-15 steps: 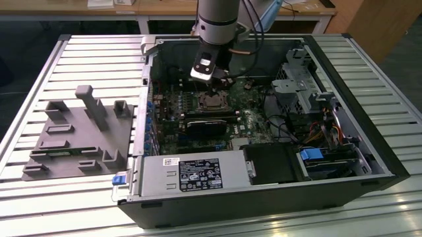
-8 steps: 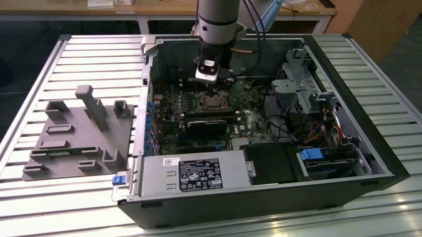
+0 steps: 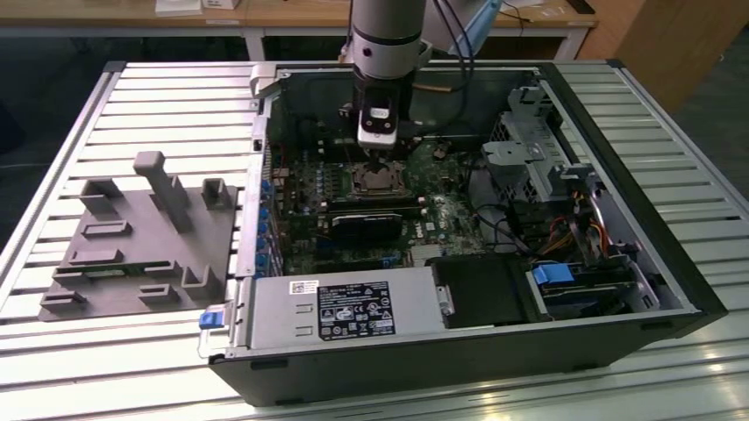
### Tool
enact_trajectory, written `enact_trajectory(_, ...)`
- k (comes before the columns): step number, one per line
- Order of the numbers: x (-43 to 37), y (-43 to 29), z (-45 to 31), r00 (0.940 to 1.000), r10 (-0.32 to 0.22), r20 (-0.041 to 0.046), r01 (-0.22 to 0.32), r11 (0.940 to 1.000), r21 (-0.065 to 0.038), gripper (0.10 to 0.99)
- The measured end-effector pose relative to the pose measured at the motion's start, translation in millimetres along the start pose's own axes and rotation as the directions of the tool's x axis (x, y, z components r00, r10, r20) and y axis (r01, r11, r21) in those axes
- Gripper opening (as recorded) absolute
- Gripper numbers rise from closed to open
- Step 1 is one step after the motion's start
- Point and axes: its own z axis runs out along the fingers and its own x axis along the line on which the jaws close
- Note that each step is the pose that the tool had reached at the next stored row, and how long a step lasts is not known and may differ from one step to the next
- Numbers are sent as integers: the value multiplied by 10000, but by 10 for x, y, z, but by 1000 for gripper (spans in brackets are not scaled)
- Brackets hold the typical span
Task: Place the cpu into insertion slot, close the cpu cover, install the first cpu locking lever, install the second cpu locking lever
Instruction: 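Close the cpu cover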
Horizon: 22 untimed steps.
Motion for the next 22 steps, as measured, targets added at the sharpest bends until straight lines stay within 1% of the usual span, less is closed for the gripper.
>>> enact_trajectory(3, 0, 0, 0, 9986, -520, 4, 520, 9986, 20, 106)
enact_trajectory(6, 0, 0, 0, 9943, -1062, 7, 1062, 9943, 39, 106)
enact_trajectory(8, 0, 0, 1, 9899, -1417, 7, 1417, 9899, 51, 106)
enact_trajectory(11, 0, 0, 1, 9809, -1945, 7, 1945, 9809, 70, 106)
enact_trajectory(14, 0, 0, 1, 9686, -2486, 3, 2486, 9686, 81, 106)
enact_trajectory(17, 0, 0, 1, 9538, -3003, -7, 3003, 9538, 86, 106)
enact_trajectory(19, 0, 0, 2, 9424, -3345, -13, 3345, 9423, 84, 106)
enact_trajectory(22, 0, 0, 2, 9234, -3839, -23, 3839, 9233, 82, 106)
